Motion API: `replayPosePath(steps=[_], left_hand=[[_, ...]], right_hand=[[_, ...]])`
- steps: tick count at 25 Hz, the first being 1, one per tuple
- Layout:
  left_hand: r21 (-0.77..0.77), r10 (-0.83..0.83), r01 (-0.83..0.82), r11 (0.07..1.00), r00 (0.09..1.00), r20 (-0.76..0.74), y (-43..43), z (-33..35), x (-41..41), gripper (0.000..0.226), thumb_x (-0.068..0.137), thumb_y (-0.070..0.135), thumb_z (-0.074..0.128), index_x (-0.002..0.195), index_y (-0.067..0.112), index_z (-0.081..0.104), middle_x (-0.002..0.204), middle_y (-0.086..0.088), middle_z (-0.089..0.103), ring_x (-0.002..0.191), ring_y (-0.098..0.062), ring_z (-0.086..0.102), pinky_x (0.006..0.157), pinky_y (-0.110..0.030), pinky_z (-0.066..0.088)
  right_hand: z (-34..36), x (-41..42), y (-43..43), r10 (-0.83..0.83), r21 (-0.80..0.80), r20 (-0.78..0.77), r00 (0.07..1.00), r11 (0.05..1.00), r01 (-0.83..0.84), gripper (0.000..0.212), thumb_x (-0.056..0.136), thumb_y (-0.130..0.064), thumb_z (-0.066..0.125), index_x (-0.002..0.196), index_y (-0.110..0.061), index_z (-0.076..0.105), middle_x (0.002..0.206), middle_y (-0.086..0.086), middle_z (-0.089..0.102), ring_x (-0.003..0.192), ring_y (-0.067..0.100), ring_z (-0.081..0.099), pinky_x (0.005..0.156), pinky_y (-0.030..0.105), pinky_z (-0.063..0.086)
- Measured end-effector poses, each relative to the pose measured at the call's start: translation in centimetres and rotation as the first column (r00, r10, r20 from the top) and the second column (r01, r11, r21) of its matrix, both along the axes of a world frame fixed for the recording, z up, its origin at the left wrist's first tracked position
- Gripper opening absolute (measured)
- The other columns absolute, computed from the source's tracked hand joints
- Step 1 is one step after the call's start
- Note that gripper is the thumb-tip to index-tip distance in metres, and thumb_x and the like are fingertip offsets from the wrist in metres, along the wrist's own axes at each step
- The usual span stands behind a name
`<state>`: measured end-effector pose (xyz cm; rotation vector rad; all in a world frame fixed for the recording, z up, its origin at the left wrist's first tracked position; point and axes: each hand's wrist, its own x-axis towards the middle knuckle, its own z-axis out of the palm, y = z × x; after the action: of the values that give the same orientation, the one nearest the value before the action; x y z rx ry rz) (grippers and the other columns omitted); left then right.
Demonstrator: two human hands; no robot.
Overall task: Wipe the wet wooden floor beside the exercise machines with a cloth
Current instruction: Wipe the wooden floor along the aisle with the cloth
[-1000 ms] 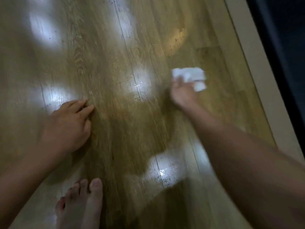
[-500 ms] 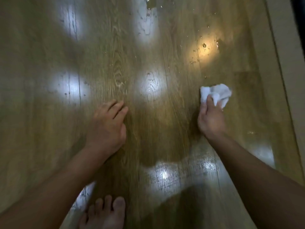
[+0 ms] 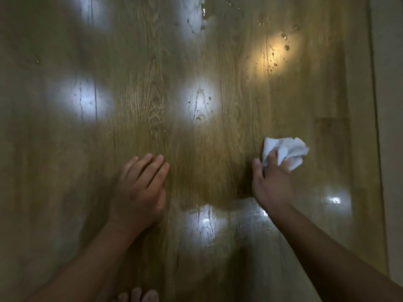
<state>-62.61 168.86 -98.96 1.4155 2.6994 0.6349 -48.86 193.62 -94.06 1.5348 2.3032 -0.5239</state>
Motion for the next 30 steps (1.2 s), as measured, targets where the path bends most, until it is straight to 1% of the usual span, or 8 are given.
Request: replayPosePath(steps=[6,8,13,15,19,24,27,30], left_hand=[[0.060,0.033,-0.032,0.998,0.999,-0.017,0.1,-0.5,0.0,0.039,0.080,0.008,0.052,0.112,-0.001,0.072,0.121,-0.017,0.068,0.113,-0.039,0.061,0.101,-0.055,0.043],[0.075,0.050,-0.050,0.996,0.999,0.002,0.1,-0.4,0.0,0.038,0.080,0.008,0.053,0.112,-0.001,0.072,0.120,-0.016,0.068,0.113,-0.039,0.061,0.100,-0.055,0.044],[0.145,0.093,-0.121,0.982,0.978,0.186,0.0,1.2,-0.6,0.045,0.078,0.008,0.044,0.114,-0.002,0.070,0.123,-0.015,0.066,0.117,-0.029,0.058,0.108,-0.032,0.038],[0.123,0.146,-0.175,0.977,0.965,0.219,-0.1,2.4,-1.1,0.046,0.079,0.007,0.043,0.117,-0.001,0.068,0.126,-0.015,0.063,0.117,-0.027,0.057,0.105,-0.032,0.039],[-0.059,0.117,-0.106,0.993,0.967,0.227,-0.6,3.5,0.2,0.044,0.089,0.029,0.046,0.122,0.010,0.066,0.126,-0.007,0.065,0.119,-0.025,0.058,0.102,-0.038,0.043],[-0.011,0.183,-0.190,0.982,0.928,0.324,0.4,4.5,1.7,0.010,0.090,0.029,0.063,0.096,0.022,0.065,0.094,0.008,0.067,0.089,-0.007,0.057,0.074,-0.023,0.043],[0.095,0.189,-0.305,0.948,0.775,0.603,1.4,5.3,2.0,0.013,0.094,0.016,0.061,0.089,0.027,0.055,0.076,0.010,0.059,0.070,-0.006,0.058,0.055,-0.014,0.040],[0.159,0.185,-0.356,0.921,0.759,0.624,2.5,6.1,1.5,0.008,0.099,0.013,0.052,0.095,0.020,0.048,0.078,0.005,0.055,0.065,-0.002,0.056,0.050,-0.012,0.038]], right_hand=[[0.4,0.1,-1.2,0.062,-0.011,-0.048,0.997,0.998,-0.063,0.067,0.105,-0.046,0.030,0.160,-0.022,0.001,0.165,0.024,0.000,0.153,0.039,0.000,0.123,0.050,0.019],[0.9,-0.4,-4.1,0.229,-0.051,-0.045,0.972,0.972,-0.231,0.065,0.105,-0.049,0.028,0.160,-0.027,0.003,0.166,0.018,-0.001,0.154,0.037,0.000,0.122,0.051,0.023],[-1.1,-3.5,-13.4,0.753,-0.025,-0.327,0.571,0.597,-0.802,0.065,0.097,-0.045,0.034,0.158,-0.030,0.014,0.168,0.005,0.000,0.153,0.033,-0.013,0.123,0.055,-0.002],[-1.3,-5.3,-12.0,0.829,-0.019,-0.321,0.458,0.478,-0.878,0.064,0.099,-0.044,0.034,0.158,-0.029,0.016,0.168,0.004,-0.002,0.153,0.028,-0.013,0.124,0.047,-0.008],[-1.3,-4.7,-8.5,0.877,0.010,-0.343,0.337,0.363,-0.932,0.060,0.098,-0.045,0.029,0.155,-0.025,0.034,0.166,0.008,0.016,0.155,0.028,0.006,0.126,0.045,0.006],[1.2,-3.1,-7.5,0.715,0.069,-0.568,0.408,0.535,-0.842,0.044,0.091,-0.014,0.061,0.133,-0.025,0.056,0.133,0.008,0.060,0.116,0.032,0.059,0.093,0.045,0.052],[2.2,-3.5,-6.8,0.520,-0.140,-0.562,0.643,0.706,-0.694,0.046,0.096,-0.018,0.058,0.139,-0.027,0.044,0.120,0.000,0.065,0.103,0.022,0.061,0.086,0.041,0.053],[2.5,-4.7,-5.8,0.340,-0.249,-0.598,0.726,0.782,-0.572,0.012,0.098,-0.025,0.057,0.111,-0.025,0.057,0.092,-0.004,0.065,0.078,0.013,0.059,0.066,0.029,0.047]])
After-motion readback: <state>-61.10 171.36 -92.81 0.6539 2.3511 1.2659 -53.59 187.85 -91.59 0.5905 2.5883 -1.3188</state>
